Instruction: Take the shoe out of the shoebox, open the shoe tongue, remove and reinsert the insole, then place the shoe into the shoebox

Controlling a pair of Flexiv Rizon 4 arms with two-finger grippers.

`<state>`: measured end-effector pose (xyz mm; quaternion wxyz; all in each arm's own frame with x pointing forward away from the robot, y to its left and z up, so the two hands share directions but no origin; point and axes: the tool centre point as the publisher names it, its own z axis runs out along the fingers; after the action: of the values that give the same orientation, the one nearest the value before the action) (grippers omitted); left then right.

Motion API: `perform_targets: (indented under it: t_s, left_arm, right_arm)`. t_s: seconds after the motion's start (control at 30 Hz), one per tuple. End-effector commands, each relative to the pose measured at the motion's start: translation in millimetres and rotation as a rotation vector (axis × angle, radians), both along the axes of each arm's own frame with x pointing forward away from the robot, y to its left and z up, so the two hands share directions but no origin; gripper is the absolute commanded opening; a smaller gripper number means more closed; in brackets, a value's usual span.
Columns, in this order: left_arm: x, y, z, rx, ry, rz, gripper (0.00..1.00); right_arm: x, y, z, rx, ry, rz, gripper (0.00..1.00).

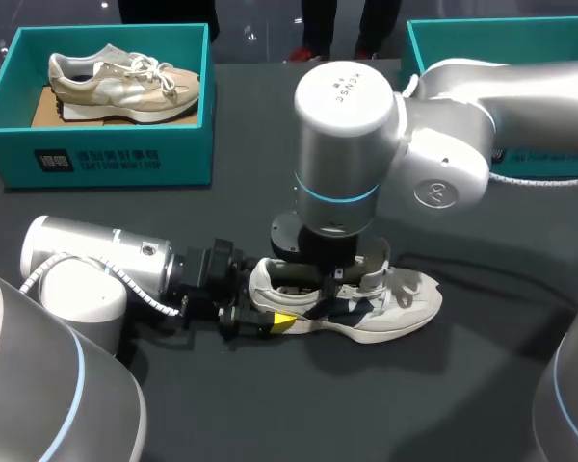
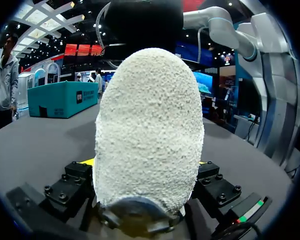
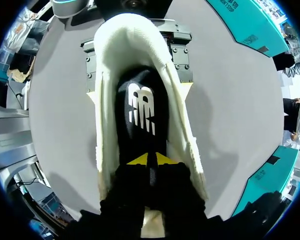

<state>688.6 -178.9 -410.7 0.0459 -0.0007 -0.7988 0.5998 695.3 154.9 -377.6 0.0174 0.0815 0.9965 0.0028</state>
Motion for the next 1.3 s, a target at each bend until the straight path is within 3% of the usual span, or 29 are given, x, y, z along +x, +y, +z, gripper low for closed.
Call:
perform_targets:
  t_s: [0.03, 0.2, 0.57, 0.67, 0.8, 1.07, 1.3]
  left_arm:
    - [-1.6, 2, -1, 0.002, -0.001, 0.001, 0.0]
    - [-1.6, 2, -1, 0.002, -0.001, 0.001, 0.0]
    - [-1.6, 2, -1, 0.002, -0.001, 0.001, 0.0]
    - [-1.6, 2, -1, 0.002, -0.001, 0.001, 0.0]
    - [-1.6, 2, -1, 0.002, -0.001, 0.001, 0.0]
    - [-1.6, 2, -1, 0.002, -0.001, 0.001, 0.0]
    - [-1.6, 2, -1, 0.002, -0.001, 0.001, 0.0]
  right_arm:
    - [2.0, -5, -4, 0.03, 0.019, 0.005, 0.27]
    - [4.5, -3, -12, 0.036, 0.042, 0.002, 0.4]
    - [-3.6, 1, -38, 0.042, 0.18, 0.011, 0.42]
    - [-11.8, 1, -46, 0.046, 0.216, -0.001, 0.34]
    - [-21.2, -1, -49, 0.055, 0.231, -0.014, 0.0]
    - [-32.0, -8, -44, 0.082, 0.226, -0.025, 0.0]
    - [-33.7, -20, -29, 0.176, 0.158, -0.026, 0.0]
